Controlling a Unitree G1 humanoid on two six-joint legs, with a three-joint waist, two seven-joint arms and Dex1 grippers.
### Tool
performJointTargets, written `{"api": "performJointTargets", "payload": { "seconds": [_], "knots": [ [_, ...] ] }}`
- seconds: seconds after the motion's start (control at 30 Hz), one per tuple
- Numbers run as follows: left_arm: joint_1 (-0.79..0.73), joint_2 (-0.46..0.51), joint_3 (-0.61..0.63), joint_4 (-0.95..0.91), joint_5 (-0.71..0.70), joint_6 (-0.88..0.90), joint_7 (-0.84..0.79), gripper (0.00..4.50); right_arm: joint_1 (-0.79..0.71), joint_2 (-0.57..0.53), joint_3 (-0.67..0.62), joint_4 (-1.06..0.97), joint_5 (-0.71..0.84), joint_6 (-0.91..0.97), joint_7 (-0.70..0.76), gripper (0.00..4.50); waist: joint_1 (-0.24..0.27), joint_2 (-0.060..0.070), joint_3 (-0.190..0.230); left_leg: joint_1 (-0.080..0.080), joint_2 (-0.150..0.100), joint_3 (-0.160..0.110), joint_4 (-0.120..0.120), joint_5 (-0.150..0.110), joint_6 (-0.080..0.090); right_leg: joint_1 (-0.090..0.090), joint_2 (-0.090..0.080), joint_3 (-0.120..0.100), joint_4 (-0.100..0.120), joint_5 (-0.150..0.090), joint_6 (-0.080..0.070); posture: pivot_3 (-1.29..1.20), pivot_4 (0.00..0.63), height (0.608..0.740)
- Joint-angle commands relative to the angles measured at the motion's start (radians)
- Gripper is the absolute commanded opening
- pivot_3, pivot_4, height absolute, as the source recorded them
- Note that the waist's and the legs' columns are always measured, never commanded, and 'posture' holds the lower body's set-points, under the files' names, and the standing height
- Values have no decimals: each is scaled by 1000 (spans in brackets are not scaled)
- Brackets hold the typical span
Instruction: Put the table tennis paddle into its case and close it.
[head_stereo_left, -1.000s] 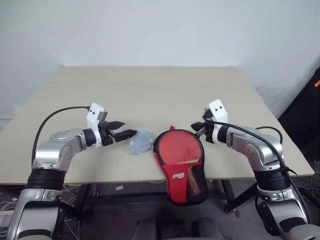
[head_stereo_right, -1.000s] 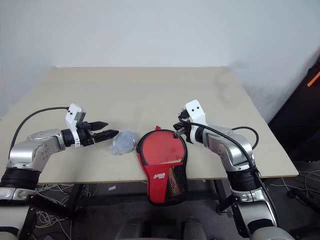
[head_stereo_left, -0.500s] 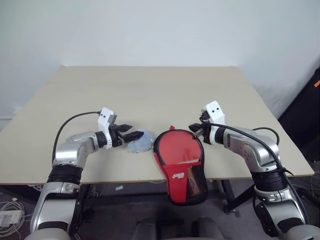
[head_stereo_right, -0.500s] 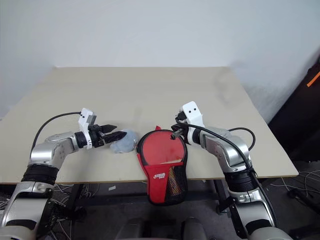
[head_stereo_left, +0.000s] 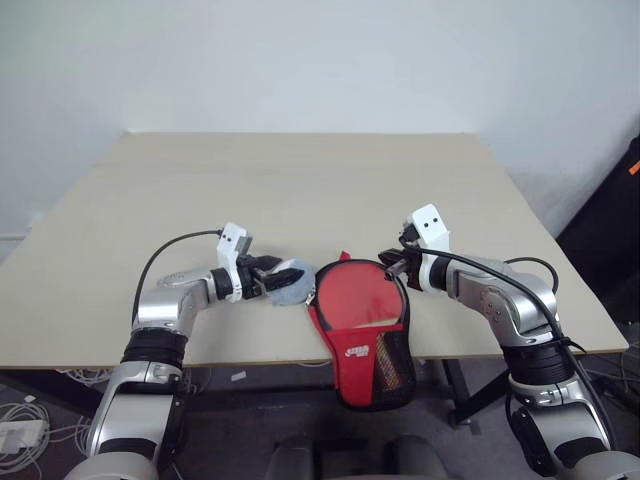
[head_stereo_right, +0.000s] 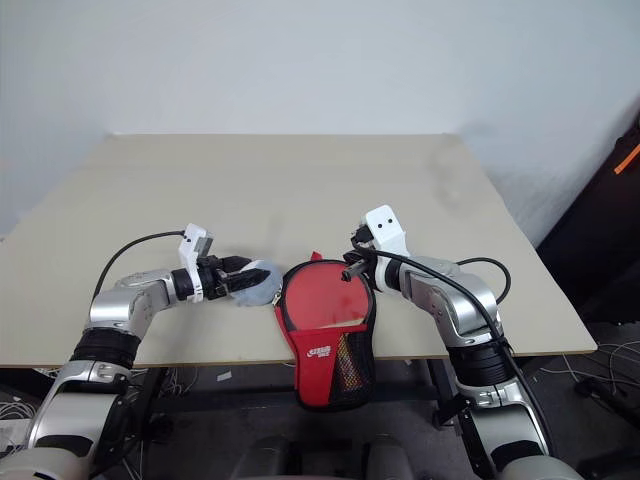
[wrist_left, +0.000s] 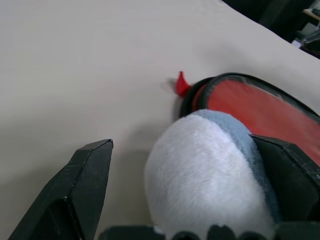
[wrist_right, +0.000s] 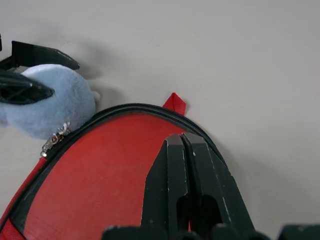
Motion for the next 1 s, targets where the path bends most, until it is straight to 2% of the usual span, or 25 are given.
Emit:
{"api": "performJointTargets", "payload": {
  "seconds": [0.03, 0.63, 0.73, 1.0],
  "knots": [
    [4, -12, -5, -49, 14, 18, 5, 4500, -11, 1, -21, -41, -2, -13, -8, 25, 0, 0, 0, 0, 0, 0, 0, 0, 0, 0, 0, 0, 0, 0, 0, 0, 0, 740],
    [1, -25, 28, -52, 21, 38, 21, 4500, -12, -6, -18, -35, -3, -15, -11, 25, 0, 0, 0, 0, 0, 0, 0, 0, 0, 0, 0, 0, 0, 0, 0, 0, 0, 740],
    [0, -29, 41, -47, 15, 41, 29, 3903, -11, -7, -18, -34, -3, -15, -10, 0, 0, 0, 0, 0, 0, 0, 0, 0, 0, 0, 0, 0, 0, 0, 0, 0, 0, 740],
    [9, -48, 71, -70, -9, 83, 31, 1310, -14, -11, -17, -29, -5, -16, -7, 0, 0, 0, 0, 0, 0, 0, 1, 0, 0, 1, 0, 0, 0, 0, 0, 0, 0, 740]
  ]
}}
